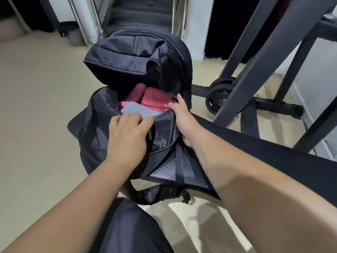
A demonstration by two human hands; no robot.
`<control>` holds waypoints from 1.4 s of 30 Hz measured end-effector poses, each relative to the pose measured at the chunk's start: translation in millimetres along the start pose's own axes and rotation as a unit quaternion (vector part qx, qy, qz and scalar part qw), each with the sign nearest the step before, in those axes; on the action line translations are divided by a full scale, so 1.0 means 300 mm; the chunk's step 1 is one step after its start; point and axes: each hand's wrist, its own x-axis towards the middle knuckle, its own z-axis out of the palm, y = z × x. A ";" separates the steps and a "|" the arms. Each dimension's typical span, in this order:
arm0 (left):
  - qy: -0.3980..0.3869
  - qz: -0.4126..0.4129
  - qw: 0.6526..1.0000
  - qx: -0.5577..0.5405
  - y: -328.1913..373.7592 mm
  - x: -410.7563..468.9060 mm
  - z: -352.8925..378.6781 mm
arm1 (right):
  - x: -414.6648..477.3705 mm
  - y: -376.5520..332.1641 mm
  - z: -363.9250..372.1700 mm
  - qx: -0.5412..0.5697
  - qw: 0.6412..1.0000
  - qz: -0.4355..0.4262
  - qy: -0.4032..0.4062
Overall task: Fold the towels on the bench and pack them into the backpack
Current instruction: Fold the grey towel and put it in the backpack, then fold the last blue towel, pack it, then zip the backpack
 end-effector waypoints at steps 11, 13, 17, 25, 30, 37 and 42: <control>-0.027 -0.002 0.999 -0.032 0.168 0.015 -0.042 | -0.114 -0.009 -0.141 -0.031 0.999 -0.006 0.011; -0.027 0.027 0.998 -0.051 0.257 0.021 -0.049 | -0.160 0.000 -0.211 -0.068 0.997 -0.026 0.034; -0.055 0.101 0.991 -0.067 0.453 0.020 -0.024 | -0.276 0.058 -0.425 -0.205 0.973 -0.045 0.096; -0.209 0.199 0.954 -0.083 0.886 -0.039 0.055 | -0.595 0.268 -0.973 -0.503 0.802 0.182 0.265; -0.275 0.234 0.928 -0.089 1.084 -0.091 0.107 | -0.778 0.409 -1.189 -0.465 0.768 0.309 0.314; -0.303 0.224 0.916 -0.137 1.192 -0.125 0.114 | -0.813 0.439 -1.137 -0.370 0.883 0.046 0.285; -0.321 0.223 0.893 -0.222 1.178 -0.175 0.110 | -0.815 0.392 -1.044 -0.028 0.989 -0.057 0.133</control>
